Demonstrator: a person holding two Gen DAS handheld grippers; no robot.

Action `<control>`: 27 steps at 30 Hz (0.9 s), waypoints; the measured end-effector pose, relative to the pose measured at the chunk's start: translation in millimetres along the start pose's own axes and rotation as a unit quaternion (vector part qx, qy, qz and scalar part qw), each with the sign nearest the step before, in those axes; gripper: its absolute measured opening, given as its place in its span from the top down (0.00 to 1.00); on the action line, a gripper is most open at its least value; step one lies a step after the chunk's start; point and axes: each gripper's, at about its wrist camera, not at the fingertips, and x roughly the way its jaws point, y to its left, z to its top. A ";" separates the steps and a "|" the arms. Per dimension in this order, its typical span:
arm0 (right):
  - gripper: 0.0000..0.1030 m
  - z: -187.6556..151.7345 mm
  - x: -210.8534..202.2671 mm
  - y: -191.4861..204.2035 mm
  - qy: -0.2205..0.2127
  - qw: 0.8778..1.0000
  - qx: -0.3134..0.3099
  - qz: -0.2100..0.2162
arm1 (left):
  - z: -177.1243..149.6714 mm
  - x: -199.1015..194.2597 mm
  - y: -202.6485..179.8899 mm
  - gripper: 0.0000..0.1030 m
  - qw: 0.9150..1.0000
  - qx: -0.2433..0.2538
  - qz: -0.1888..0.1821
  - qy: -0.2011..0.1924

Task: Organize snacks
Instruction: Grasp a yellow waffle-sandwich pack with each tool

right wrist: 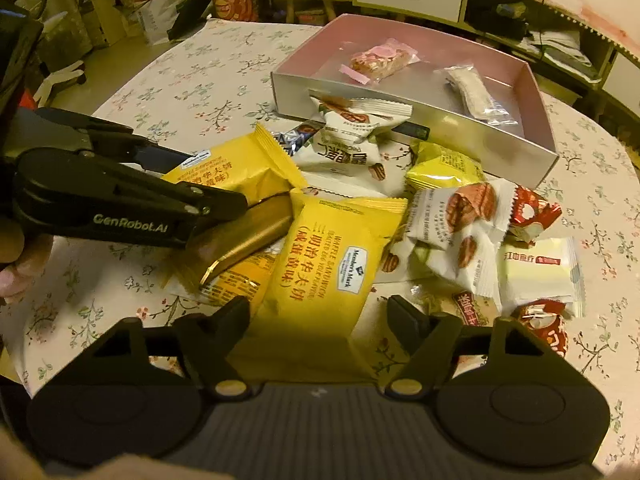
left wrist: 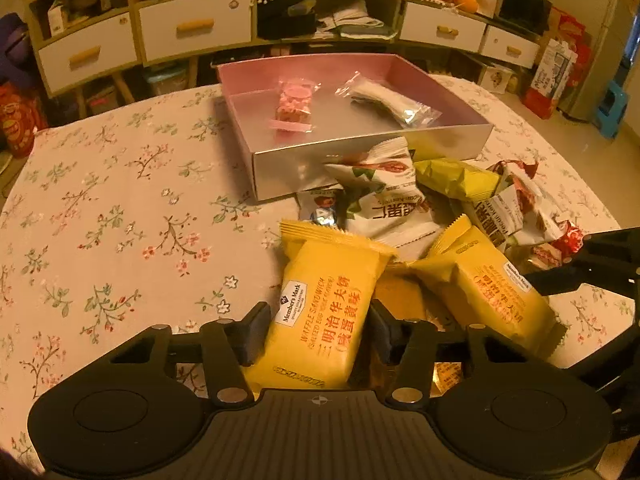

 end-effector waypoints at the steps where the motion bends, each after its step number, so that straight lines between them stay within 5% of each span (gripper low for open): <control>1: 0.38 0.3 -0.1 0.9 0.000 1.000 -0.002 0.001 | -0.3 1.2 -0.5 0.58 1.000 0.003 0.004 0.004; 13: 0.66 2.6 -3.4 6.1 -0.003 1.000 -0.028 -0.003 | -1.7 2.6 -3.6 0.60 0.999 0.001 0.021 0.025; 27: 0.69 7.4 -15.2 14.4 -0.016 0.999 -0.051 -0.002 | 4.7 -12.9 -7.1 0.61 0.999 -0.009 0.025 0.018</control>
